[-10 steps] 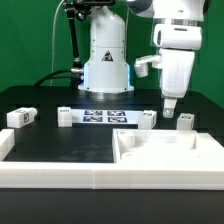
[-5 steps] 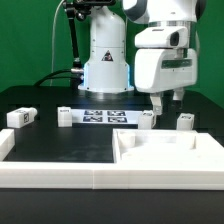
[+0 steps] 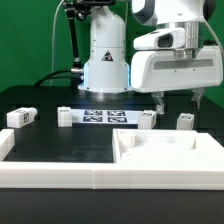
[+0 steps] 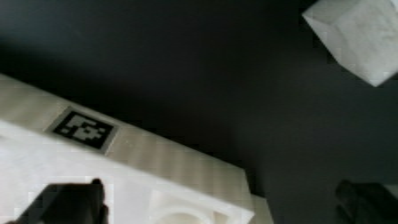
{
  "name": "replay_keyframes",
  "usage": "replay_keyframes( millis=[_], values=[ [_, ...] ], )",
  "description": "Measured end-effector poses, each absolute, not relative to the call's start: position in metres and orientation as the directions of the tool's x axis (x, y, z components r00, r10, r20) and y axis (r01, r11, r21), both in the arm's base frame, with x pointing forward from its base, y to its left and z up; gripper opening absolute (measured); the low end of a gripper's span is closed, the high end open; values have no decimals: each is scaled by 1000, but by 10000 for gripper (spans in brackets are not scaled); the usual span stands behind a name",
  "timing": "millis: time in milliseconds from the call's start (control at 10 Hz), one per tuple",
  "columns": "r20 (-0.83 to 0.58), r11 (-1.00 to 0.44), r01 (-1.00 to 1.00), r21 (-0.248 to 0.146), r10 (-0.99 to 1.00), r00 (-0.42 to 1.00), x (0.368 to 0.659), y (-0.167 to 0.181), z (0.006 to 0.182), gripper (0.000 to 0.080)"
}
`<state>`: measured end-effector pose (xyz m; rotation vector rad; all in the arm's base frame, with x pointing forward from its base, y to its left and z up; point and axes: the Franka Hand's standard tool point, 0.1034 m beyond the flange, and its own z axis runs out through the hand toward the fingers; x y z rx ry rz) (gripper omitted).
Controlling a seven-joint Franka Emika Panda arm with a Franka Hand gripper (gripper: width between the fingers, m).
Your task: Assemble one leg
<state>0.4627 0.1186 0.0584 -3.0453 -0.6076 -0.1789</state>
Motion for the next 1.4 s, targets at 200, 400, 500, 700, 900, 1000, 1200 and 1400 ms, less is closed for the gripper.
replay_keyframes(
  millis=[200,400,500,700,900,1000,1200,1400],
  values=[
    [147,-991,124,-56,114,982,456,126,60,649],
    [131,-995,-46,-89,-58,990,443,136,55,649],
    [128,-982,-154,-111,-168,977,441,139,55,649],
    [115,-940,-311,-141,-328,938,439,142,52,649],
    [98,-945,-300,-133,-314,944,439,141,51,649],
    [100,-945,-298,-134,-312,945,439,142,51,649],
    [43,-963,-245,-111,-251,967,437,139,49,649],
    [-86,-973,-214,-88,-206,975,437,135,49,649]
  ],
)
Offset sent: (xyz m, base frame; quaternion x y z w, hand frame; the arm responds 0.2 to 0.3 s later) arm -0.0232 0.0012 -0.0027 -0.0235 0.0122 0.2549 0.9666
